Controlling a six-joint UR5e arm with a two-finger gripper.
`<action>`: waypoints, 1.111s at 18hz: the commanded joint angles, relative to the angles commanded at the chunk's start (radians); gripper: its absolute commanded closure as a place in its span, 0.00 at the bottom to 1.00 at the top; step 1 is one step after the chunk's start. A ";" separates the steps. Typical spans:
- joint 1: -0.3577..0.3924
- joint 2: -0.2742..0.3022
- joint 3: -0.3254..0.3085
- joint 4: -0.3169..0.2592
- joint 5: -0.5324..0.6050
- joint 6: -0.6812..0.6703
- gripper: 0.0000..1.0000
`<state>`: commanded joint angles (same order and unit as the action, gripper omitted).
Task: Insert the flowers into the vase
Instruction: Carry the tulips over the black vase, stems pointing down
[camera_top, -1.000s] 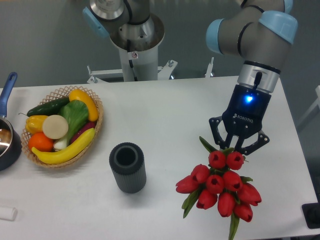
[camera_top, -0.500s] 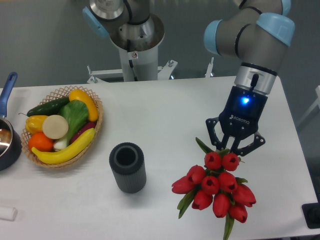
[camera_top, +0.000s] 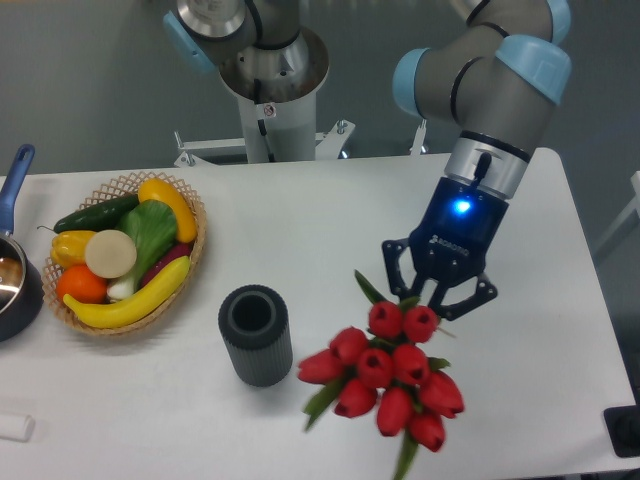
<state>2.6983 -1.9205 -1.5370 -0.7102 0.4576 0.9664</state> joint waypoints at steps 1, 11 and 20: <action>-0.002 0.000 -0.017 0.002 -0.049 0.003 0.96; -0.020 0.106 -0.256 0.002 -0.347 0.106 0.96; -0.054 0.118 -0.305 0.002 -0.369 0.155 0.96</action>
<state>2.6446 -1.8024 -1.8423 -0.7087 0.0890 1.1211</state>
